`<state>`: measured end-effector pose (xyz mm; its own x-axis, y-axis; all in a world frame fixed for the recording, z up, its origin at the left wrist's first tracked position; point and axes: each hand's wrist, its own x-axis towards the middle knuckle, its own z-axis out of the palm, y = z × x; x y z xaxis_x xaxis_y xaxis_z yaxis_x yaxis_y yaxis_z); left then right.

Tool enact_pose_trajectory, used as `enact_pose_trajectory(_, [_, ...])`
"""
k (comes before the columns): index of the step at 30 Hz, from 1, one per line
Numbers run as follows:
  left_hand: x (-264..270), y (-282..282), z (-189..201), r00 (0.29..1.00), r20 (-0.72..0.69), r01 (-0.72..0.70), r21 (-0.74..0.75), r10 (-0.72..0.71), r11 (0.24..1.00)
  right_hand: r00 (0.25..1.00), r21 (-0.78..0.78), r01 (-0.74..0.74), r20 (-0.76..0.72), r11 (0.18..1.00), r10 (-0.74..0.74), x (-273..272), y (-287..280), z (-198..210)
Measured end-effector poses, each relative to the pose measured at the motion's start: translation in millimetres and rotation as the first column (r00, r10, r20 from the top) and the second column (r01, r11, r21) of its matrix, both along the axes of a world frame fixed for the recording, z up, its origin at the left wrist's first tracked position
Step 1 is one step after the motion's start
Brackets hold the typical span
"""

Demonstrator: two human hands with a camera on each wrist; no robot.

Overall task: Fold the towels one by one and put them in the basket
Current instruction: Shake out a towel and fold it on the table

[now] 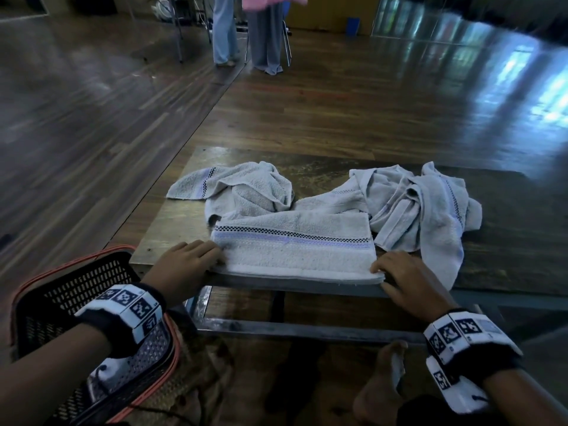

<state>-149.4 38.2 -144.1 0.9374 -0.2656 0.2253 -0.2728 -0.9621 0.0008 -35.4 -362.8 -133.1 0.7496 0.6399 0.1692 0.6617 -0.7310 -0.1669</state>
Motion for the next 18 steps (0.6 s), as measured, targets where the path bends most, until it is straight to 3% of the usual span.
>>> enact_pose_trajectory(4, [5.4, 4.5, 6.6, 0.996, -0.082, -0.037, -0.206, 0.021, 0.978, 0.980, 0.185, 0.086, -0.194, 0.979, -0.049, -0.1, -0.6, -5.4])
enact_pose_trajectory(8, [4.9, 4.1, 22.9, 0.998, -0.053, -0.038, -0.453, 0.015, 0.891, 0.968, 0.349, 0.189, -0.222, 0.918, -0.115, 2.1, -6.6, 3.1])
enact_pose_trajectory(10, [2.6, 2.1, 37.1, 0.999, -0.047, -0.049, -0.579, 0.027, 0.814, 0.944, 0.508, 0.252, -0.317, 0.824, -0.093, 3.0, -11.8, 12.9])
enact_pose_trajectory(12, [-1.0, 2.1, 50.5, 1.000, -0.028, -0.029, -0.697, 0.013, 0.716, 0.887, 0.648, 0.344, -0.462, 0.680, -0.007, 3.0, -16.8, 22.7])
enact_pose_trajectory(15, [-5.4, 3.2, 67.5, 0.998, -0.019, -0.051, -0.813, 0.061, 0.579, 0.808, 0.758, 0.433, -0.566, 0.487, 0.164, 6.1, -24.8, 38.4])
enact_pose_trajectory(16, [-5.2, 4.2, 70.5, 0.997, -0.021, -0.056, -0.832, 0.070, 0.553, 0.787, 0.769, 0.445, -0.580, 0.459, 0.208, 8.7, -25.8, 42.7])
enact_pose_trajectory(18, [-2.1, 5.7, 72.5, 0.996, -0.065, -0.086, -0.849, 0.059, 0.522, 0.759, 0.741, 0.470, -0.616, 0.479, 0.209, 15.8, -24.2, 45.5])
